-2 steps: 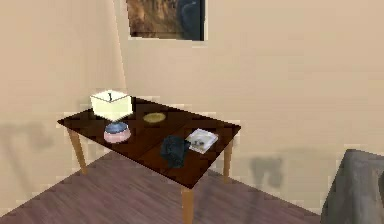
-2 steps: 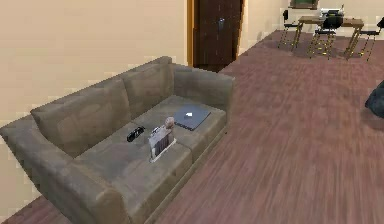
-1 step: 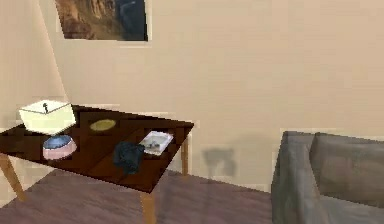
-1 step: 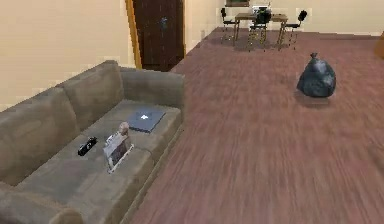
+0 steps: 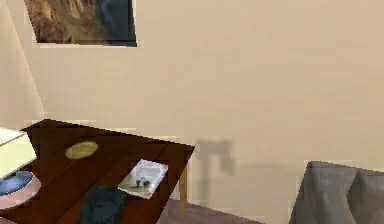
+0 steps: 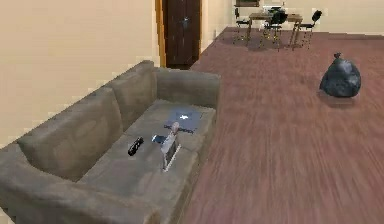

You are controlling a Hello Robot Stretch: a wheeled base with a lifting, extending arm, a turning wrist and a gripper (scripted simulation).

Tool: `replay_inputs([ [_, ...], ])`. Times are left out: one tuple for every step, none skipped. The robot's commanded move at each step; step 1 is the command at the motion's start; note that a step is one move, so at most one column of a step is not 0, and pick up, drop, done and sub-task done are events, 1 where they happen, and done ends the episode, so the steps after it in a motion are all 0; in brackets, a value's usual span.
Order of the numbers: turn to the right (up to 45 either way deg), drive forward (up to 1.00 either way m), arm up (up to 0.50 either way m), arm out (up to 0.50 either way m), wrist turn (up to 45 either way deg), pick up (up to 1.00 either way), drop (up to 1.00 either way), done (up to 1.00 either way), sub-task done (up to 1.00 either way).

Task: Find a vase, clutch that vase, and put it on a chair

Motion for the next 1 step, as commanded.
replay_inputs([
  [-45.0, 0.0, 0.0, 0.0, 0.0, 0.0, 0.0, 0.0, 0.0],
])
